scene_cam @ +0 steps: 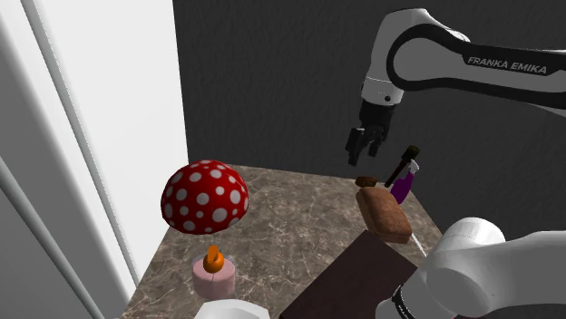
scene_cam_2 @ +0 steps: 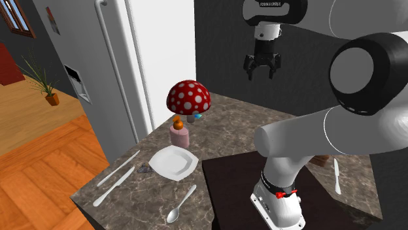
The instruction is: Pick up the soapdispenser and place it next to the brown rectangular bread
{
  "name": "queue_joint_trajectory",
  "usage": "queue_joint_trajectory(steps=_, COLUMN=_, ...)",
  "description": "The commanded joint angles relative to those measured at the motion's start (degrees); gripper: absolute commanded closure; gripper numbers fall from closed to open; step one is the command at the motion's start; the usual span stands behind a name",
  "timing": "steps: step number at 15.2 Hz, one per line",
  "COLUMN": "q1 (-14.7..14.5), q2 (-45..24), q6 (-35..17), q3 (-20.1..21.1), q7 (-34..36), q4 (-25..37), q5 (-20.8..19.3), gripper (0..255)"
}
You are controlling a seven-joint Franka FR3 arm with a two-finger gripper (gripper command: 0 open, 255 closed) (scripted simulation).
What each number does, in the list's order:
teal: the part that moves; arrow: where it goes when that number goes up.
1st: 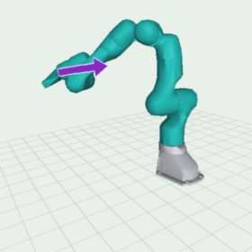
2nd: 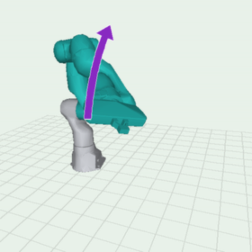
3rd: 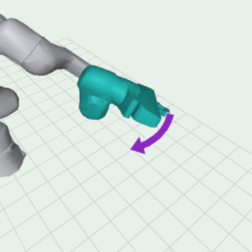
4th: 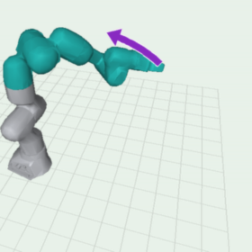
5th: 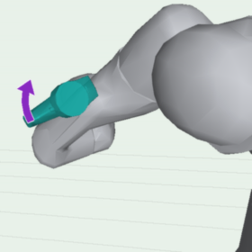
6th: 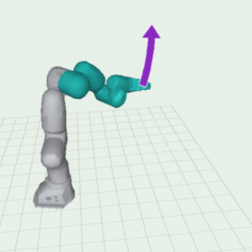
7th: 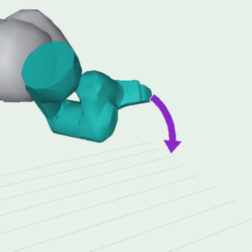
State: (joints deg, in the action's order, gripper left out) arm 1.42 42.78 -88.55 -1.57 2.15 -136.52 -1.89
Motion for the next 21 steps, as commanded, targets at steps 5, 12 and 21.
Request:
queue_joint_trajectory(steps=5, q1=-2.4, q2=-2.7, q6=-6.8, q3=2.6, q7=0.6, q4=-3.6, q5=1.8, gripper=0)
queue_joint_trajectory(steps=12, q1=-6.7, q2=-10.0, q6=-19.2, q3=7.4, q7=1.6, q4=-7.5, q5=4.4, gripper=0)
queue_joint_trajectory(steps=21, q1=-11.2, q2=-23.6, q6=-34.8, q3=14.0, q7=3.4, q4=-8.0, q5=5.5, gripper=0)
